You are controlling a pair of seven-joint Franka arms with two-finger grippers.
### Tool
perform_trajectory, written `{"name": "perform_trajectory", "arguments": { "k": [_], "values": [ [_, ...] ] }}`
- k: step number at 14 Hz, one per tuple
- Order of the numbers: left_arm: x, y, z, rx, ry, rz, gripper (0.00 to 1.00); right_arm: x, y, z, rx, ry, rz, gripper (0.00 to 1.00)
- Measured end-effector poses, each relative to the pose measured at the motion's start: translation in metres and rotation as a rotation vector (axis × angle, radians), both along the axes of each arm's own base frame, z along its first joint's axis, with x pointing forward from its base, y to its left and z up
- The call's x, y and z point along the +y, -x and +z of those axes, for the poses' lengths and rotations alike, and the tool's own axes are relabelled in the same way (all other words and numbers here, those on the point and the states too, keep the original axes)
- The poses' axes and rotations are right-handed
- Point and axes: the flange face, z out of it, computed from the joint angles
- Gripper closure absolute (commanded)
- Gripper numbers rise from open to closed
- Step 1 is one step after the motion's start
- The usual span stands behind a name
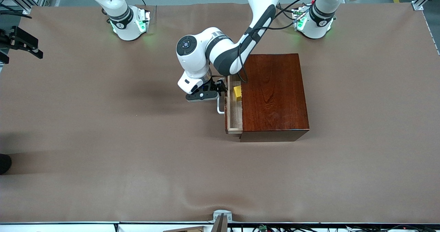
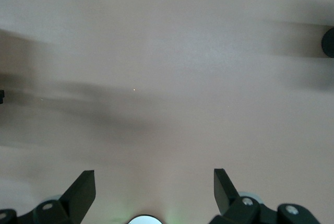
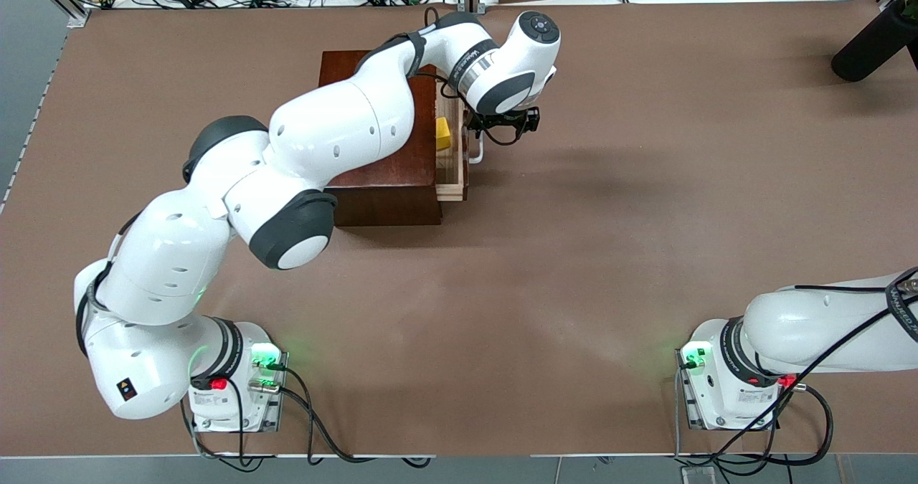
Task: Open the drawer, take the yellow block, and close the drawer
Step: 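Pull the drawer out of the wooden box with the left gripper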
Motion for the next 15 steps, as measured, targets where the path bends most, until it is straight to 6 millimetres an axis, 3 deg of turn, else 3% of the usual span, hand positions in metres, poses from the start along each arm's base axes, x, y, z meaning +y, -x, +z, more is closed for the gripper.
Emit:
{"name": "perform_trajectory", "arguments": {
  "k": [15],
  "values": [
    [-0.017, 0.004, 0.008, -0.05, 0.095, 0.041, 0.0, 0.0, 0.0, 0.0, -0.001, 0.0, -0.001, 0.0]
  ]
}}
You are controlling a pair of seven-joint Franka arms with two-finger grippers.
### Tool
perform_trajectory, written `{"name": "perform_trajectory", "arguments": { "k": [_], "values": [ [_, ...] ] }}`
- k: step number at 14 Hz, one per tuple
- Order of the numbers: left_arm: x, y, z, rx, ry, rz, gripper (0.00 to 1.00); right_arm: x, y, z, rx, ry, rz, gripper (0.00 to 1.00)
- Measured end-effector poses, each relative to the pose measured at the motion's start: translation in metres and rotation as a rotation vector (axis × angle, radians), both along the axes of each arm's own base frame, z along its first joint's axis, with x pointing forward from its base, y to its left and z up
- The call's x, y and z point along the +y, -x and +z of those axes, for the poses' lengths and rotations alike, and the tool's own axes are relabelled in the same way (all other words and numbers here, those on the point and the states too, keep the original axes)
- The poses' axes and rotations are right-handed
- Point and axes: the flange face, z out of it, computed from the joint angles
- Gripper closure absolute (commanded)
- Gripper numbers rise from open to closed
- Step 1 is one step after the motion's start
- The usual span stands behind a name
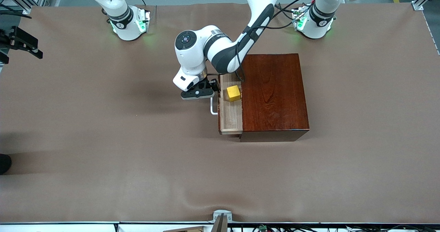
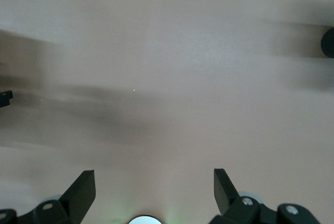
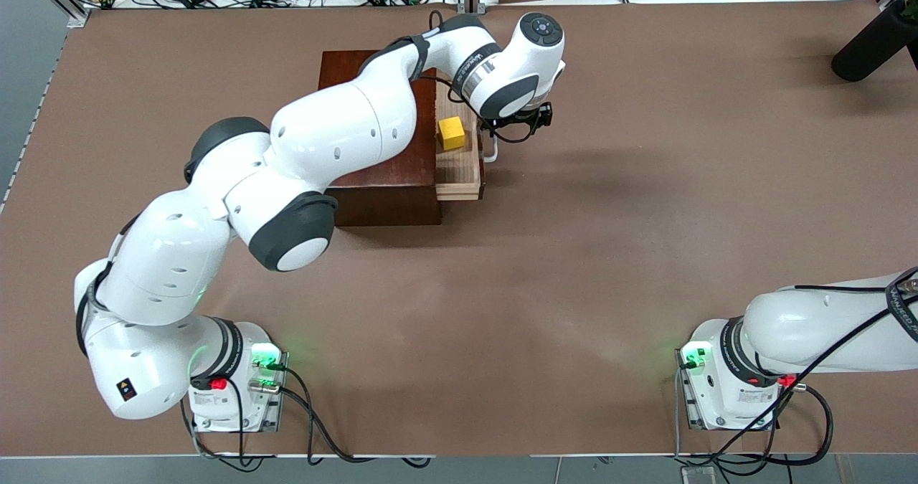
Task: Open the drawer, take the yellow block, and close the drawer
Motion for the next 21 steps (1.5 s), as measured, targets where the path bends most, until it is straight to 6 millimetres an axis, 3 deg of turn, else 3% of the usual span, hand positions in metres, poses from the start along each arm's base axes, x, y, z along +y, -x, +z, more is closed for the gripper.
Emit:
{"name": "perform_trajectory", "arguments": {
  "k": [18, 21],
  "values": [
    [-0.017, 0.01, 0.007, -0.027, 0.087, 0.044, 0.0, -0.003, 0.0, 0.0, 0.0, 0.001, -0.006, 0.0],
    [-0.013, 0.007, 0.033, -0.029, 0.086, 0.052, 0.0, -0.01, 0.0, -0.002, 0.004, 0.0, -0.018, 0.0]
  ]
}}
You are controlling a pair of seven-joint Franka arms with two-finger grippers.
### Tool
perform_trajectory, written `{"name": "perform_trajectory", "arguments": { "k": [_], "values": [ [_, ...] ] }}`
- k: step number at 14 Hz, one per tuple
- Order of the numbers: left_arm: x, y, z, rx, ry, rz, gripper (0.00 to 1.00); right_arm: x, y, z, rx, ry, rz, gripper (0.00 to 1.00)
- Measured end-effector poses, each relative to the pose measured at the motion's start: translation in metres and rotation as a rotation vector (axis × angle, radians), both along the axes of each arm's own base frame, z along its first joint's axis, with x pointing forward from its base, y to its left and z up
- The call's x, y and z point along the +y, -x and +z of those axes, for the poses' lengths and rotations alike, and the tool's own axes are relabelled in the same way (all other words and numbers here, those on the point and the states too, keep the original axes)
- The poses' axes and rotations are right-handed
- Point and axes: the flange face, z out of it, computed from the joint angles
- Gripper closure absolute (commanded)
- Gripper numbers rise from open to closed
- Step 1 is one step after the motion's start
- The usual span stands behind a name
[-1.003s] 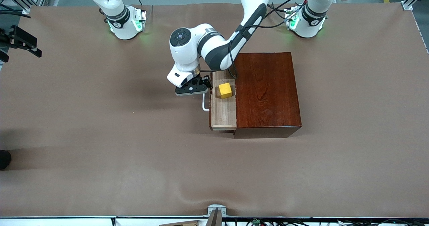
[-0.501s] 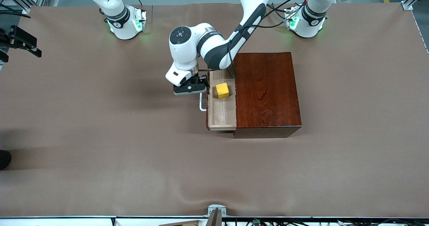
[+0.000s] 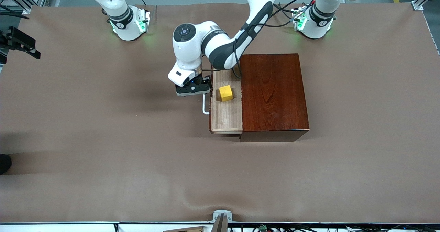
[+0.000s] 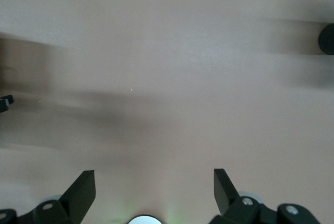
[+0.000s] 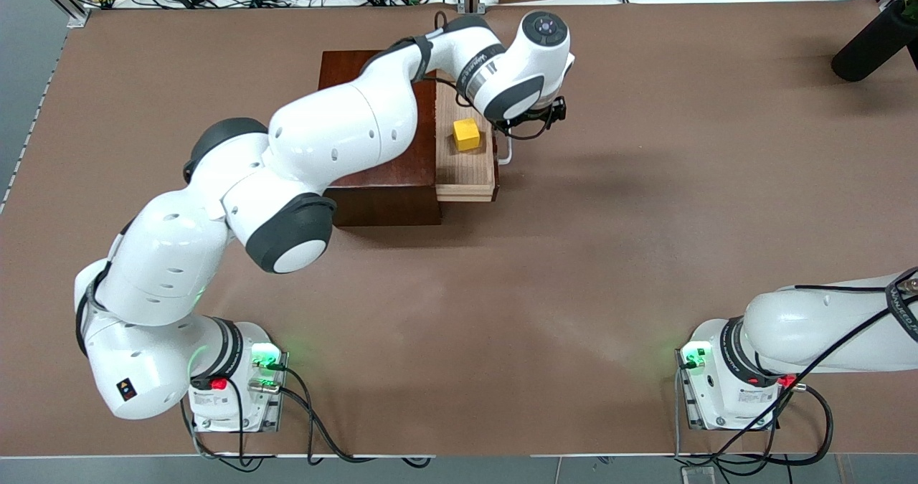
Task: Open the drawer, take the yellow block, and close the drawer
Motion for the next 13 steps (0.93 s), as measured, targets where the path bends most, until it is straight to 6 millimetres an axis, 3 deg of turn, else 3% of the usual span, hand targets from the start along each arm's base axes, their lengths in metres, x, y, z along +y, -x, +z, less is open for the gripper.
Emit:
{"name": "perform_trajectory", "arguments": {
  "k": [3, 5, 7, 9, 13],
  "values": [
    [0.02, -0.006, 0.076, -0.006, 0.002, 0.029, 0.0, -0.005, -0.005, -0.007, 0.008, 0.003, -0.008, 0.0],
    [0.056, -0.019, 0.139, -0.009, -0.017, 0.052, 0.0, -0.011, -0.017, -0.011, -0.039, 0.017, -0.017, 0.0],
    [0.114, -0.045, 0.193, 0.015, -0.053, 0.064, 0.0, -0.014, -0.033, -0.025, -0.057, 0.026, -0.02, 0.0],
    [0.182, -0.077, 0.233, 0.032, -0.066, 0.083, 0.0, -0.016, -0.046, -0.042, -0.044, 0.039, -0.019, 0.0],
    [0.308, -0.12, 0.284, 0.054, -0.086, 0.0, 0.0, -0.015, -0.058, -0.052, -0.063, 0.044, -0.014, 0.0]
  ]
}}
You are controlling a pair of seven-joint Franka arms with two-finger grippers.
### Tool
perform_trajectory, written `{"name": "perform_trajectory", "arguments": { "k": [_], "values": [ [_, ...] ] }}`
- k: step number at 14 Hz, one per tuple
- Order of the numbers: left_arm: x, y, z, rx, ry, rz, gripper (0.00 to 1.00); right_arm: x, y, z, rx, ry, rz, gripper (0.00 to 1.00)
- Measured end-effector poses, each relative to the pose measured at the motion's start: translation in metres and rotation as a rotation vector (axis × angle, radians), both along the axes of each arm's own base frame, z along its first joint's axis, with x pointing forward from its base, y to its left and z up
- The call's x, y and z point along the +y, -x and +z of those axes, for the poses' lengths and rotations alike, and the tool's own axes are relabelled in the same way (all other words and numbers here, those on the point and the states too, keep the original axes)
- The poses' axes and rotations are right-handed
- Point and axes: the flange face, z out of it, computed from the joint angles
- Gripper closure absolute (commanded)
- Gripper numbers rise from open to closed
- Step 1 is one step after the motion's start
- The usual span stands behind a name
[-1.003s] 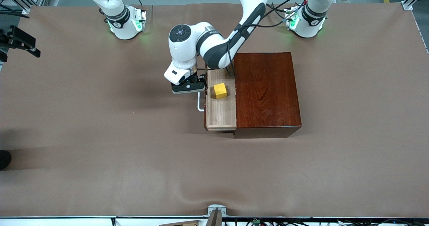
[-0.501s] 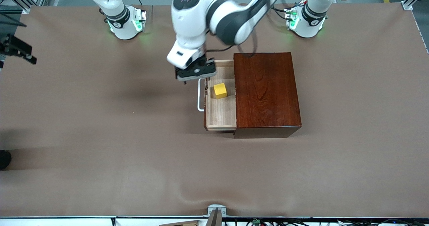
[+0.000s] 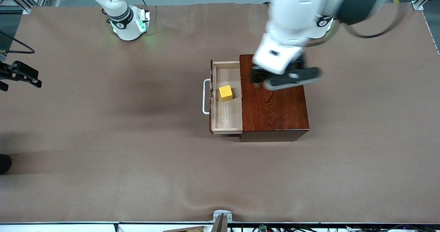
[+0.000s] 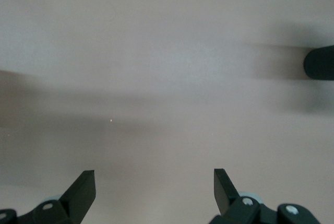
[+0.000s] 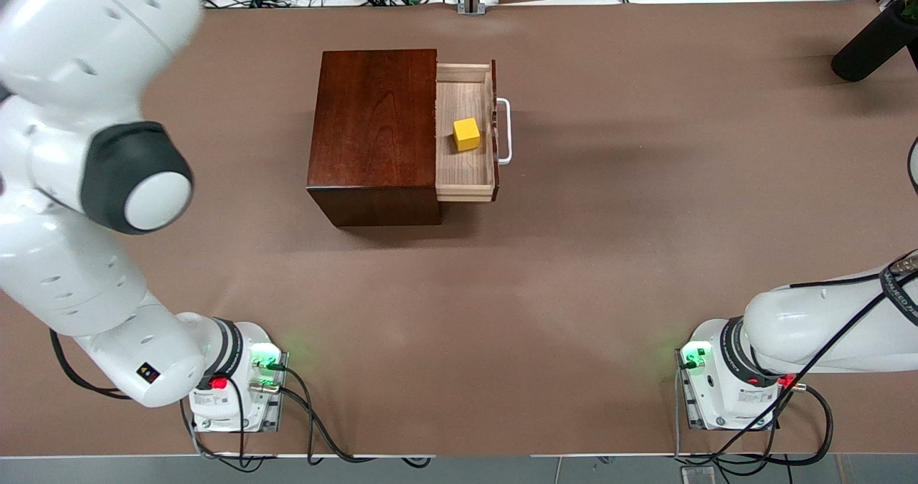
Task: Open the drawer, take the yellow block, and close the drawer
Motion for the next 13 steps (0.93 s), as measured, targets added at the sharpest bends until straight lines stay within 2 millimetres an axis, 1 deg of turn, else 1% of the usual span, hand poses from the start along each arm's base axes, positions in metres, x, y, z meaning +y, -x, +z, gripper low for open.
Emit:
{"name": "perform_trajectory", "arguments": {
  "k": [3, 5, 7, 10, 11, 13],
  "values": [
    [0.085, -0.02, 0.019, 0.009, -0.005, -0.071, 0.0, 0.002, -0.005, -0.005, -0.005, -0.001, 0.0, 0.0],
    [0.13, -0.03, 0.023, 0.027, -0.007, -0.111, 0.0, 0.006, -0.006, -0.007, -0.002, -0.004, -0.031, 0.0],
    [0.16, -0.037, 0.024, 0.033, -0.006, -0.117, 0.0, 0.02, -0.006, -0.008, 0.003, -0.009, -0.11, 0.0],
    [0.196, -0.043, 0.03, 0.028, -0.005, -0.11, 0.0, 0.049, -0.002, -0.011, 0.034, -0.01, -0.287, 0.0],
    [0.206, -0.044, 0.031, 0.03, -0.006, -0.107, 0.0, 0.062, -0.001, -0.012, 0.044, -0.008, -0.346, 0.0],
    [0.218, -0.041, 0.034, 0.043, -0.006, -0.093, 0.0, 0.091, 0.004, -0.014, 0.068, 0.001, -0.477, 0.0]
  ]
}}
